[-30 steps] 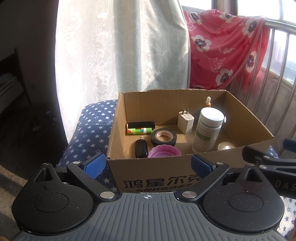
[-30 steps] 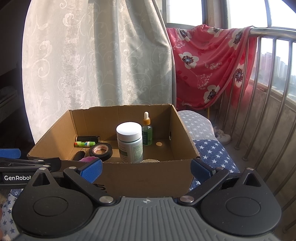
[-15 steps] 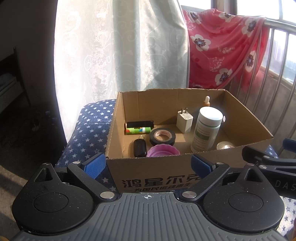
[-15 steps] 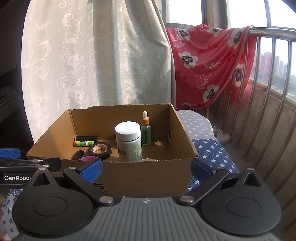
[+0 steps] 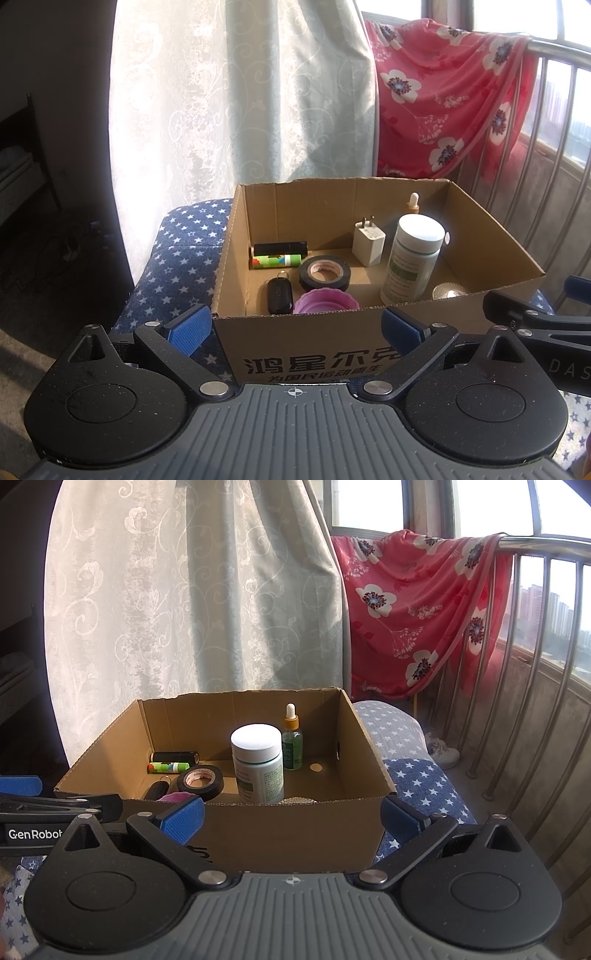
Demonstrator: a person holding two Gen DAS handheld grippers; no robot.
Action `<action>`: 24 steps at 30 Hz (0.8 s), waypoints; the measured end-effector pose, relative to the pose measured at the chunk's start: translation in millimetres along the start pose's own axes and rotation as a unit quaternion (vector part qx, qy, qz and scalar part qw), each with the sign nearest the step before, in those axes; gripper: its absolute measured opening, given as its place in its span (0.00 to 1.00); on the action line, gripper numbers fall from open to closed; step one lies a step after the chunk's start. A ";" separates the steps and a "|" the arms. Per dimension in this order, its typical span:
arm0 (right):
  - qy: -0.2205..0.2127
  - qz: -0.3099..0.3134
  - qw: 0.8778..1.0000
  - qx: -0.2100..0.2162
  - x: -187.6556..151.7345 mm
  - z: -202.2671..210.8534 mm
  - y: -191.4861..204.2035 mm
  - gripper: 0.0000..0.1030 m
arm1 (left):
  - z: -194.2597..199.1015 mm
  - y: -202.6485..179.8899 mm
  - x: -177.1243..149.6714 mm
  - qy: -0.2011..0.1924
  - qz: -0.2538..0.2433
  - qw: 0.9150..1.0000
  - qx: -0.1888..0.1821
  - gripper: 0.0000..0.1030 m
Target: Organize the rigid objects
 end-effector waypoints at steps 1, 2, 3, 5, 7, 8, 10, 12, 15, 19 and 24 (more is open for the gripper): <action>0.000 0.000 1.000 0.000 -0.1 -0.1 0.2 1.00 | 0.1 0.0 -0.1 0.000 0.000 1.000 0.000 0.96; 0.000 0.000 1.000 0.000 0.1 0.3 -0.5 1.00 | 0.1 0.1 0.0 0.000 0.000 1.000 0.000 0.96; 0.000 0.000 1.000 0.000 0.2 0.3 -0.7 1.00 | 0.1 -0.1 -0.1 0.000 0.000 1.000 0.000 0.96; 0.000 0.000 1.000 0.000 0.2 0.3 -0.7 1.00 | 0.0 0.1 0.1 0.000 0.000 1.000 0.000 0.96; 0.000 0.001 1.000 0.000 0.5 1.5 -1.9 1.00 | -0.1 0.2 0.1 0.000 0.000 1.000 0.000 0.96; -0.001 0.001 1.000 0.000 0.5 1.5 -2.0 1.00 | -0.2 0.3 0.2 0.000 0.000 1.000 0.000 0.96; 0.000 0.001 1.000 0.000 0.7 1.9 -2.0 1.00 | 0.6 -0.4 0.2 0.000 0.000 1.000 0.000 0.96; -0.001 0.001 1.000 0.000 0.7 1.9 -2.1 1.00 | 0.6 -0.4 0.2 0.000 0.000 1.000 0.000 0.96; -0.001 0.001 1.000 0.000 0.8 1.8 -2.1 1.00 | 0.5 -0.2 0.2 0.001 0.000 1.000 0.000 0.96; -0.001 0.001 1.000 0.000 0.8 1.7 -2.1 1.00 | 0.3 0.1 0.2 0.000 0.000 1.000 0.000 0.96; -0.001 0.001 1.000 0.000 0.7 1.7 -2.1 1.00 | 0.1 0.2 0.1 0.001 0.001 1.000 0.000 0.96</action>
Point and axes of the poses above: each gripper's, at about its wrist camera, not at the fingertips, and z roughly against the way its jaws point, y to its left, x to its top, the point moved 5 cm from there along -z, roughly the way its jaws point, and after that the axes turned 14 degrees about z, right-handed, at the moved point
